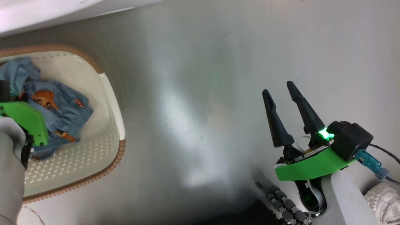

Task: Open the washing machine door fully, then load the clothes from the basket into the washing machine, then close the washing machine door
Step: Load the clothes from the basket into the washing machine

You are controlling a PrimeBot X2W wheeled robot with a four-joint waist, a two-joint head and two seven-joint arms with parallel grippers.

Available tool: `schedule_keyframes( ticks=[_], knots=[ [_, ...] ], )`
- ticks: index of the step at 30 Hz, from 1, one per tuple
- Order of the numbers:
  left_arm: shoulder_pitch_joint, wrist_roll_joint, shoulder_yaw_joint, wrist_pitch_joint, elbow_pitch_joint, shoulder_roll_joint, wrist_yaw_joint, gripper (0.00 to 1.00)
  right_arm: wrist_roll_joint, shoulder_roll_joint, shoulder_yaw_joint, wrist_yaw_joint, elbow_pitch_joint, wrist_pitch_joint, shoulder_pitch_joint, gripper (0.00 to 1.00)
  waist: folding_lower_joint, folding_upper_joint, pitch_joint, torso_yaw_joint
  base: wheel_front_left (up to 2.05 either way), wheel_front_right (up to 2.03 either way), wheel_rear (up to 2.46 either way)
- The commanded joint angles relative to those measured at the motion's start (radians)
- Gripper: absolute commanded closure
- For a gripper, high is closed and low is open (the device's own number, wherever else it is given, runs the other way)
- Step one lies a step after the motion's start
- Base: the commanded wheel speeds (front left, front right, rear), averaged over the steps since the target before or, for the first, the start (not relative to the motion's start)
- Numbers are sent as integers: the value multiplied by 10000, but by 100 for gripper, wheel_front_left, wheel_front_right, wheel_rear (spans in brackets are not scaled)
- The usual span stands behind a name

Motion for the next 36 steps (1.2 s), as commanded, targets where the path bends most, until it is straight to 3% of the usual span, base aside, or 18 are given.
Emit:
schedule_keyframes(
  ticks=[1,17,28,36],
  knots=[
    [440,-154,162,-281,-34,339,135,100,70,16,150,16,-123,-47,269,0,0,0,-235,76,0,0,0],
    [1622,-795,719,-1899,-961,-270,295,100,-53,-26,-16,16,209,-47,50,0,0,0,-1980,645,0,0,0],
    [3986,-451,1872,-1913,-4718,-608,908,100,-13,-247,-77,16,531,-47,234,0,0,0,-3472,1165,0,0,0],
    [5778,121,2939,-1914,-6981,-1125,1063,100,46,-383,-15,16,777,-47,450,0,0,0,-4749,1375,0,0,0]
  ],
)
